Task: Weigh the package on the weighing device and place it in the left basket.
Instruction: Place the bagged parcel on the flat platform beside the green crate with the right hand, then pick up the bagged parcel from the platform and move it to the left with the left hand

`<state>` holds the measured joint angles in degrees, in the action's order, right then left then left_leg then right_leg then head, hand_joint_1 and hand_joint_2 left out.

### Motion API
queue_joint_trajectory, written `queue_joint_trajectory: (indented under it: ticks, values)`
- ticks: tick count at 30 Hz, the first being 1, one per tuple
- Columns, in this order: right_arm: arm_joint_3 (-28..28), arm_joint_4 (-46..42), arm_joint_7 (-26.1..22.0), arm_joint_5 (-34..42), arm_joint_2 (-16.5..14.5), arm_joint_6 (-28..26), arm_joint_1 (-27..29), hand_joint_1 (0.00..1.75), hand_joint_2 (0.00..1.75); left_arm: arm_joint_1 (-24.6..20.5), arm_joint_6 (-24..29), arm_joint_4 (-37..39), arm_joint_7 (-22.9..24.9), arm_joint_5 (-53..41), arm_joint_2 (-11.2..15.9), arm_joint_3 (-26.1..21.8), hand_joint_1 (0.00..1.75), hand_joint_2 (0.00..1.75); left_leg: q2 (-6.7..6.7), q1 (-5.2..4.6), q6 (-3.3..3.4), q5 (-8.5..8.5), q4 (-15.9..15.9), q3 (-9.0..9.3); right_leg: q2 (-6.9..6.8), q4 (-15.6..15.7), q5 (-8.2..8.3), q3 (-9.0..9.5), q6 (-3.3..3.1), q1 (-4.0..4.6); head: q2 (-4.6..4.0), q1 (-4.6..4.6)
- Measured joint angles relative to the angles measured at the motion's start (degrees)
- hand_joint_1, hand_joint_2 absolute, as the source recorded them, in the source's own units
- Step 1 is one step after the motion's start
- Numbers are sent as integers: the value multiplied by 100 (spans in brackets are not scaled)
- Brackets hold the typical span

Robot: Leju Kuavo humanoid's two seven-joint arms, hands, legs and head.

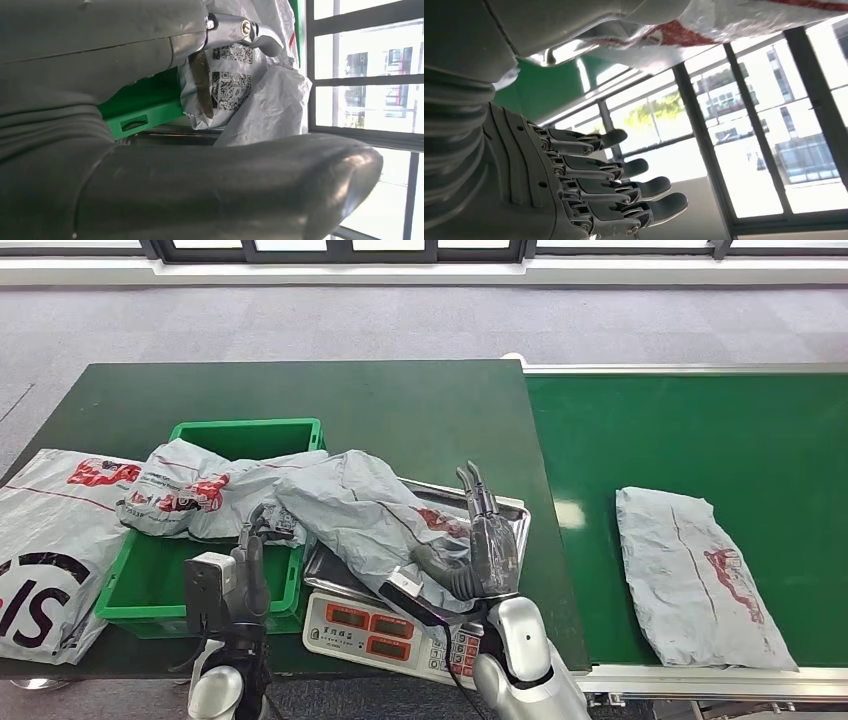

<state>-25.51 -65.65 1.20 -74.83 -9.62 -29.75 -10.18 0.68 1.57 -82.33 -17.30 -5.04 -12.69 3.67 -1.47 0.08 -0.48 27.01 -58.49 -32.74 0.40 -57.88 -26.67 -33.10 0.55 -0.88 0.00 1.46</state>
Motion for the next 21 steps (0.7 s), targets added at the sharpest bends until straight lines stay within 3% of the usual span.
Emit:
queue_joint_trajectory:
  ticks: [8, 16, 21]
  values:
    - [0, -416, 458, -853, 12, -145, 177, 0, 175, 12, 109, -102, -75, -232, 2, 0, 0, 0, 3, 1, -1, 0, 0, -16, 2, 0, 0, -18, 0, 1, 0, 0]
    - [0, -1352, -39, -643, 118, -442, 616, 0, 175, 78, 935, -685, -431, -1831, 22, -2, 0, 0, 7, 1, -5, 5, 0, -29, 7, 0, -1, -33, 0, 0, 0, 0]
    - [0, -1779, -107, -620, 214, -514, 819, 0, 175, 115, 993, -1044, -403, -1987, 32, -2, 0, 0, 9, 1, -5, 7, 0, -30, 10, 0, -1, -35, 0, 0, 0, 0]
